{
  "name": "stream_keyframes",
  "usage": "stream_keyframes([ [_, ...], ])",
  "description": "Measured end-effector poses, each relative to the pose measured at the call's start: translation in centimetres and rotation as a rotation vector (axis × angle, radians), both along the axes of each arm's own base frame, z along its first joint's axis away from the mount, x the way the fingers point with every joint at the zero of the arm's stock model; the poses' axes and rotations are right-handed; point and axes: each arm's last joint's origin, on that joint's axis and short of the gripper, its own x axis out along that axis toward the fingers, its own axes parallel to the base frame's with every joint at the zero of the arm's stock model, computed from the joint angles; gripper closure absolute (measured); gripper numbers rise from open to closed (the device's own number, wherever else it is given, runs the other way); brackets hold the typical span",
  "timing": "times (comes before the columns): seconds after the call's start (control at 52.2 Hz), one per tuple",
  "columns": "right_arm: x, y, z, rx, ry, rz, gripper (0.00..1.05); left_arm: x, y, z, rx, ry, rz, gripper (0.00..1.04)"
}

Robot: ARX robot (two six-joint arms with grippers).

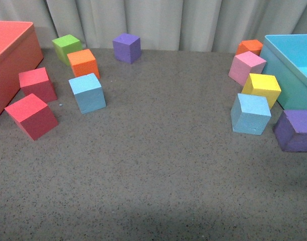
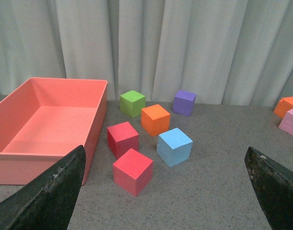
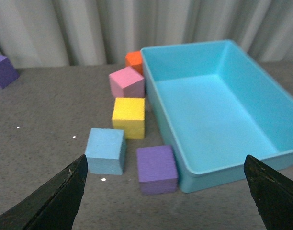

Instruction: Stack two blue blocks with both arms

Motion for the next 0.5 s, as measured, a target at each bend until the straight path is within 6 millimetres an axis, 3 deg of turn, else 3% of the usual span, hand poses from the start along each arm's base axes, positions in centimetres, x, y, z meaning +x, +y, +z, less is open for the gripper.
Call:
stream_keyframes([
  [0.153, 7.3, 0.7, -1.8, 0.102, 0.251, -0.003, 0.10, 0.0, 0.0, 0.0, 0.000, 0.000, 0.000, 0.07],
  [0.499, 14.8, 2.5, -4.7, 0.159, 0.528, -0.021, 0.10, 0.0, 0.0, 0.0, 0.000, 0.000, 0.000, 0.07],
])
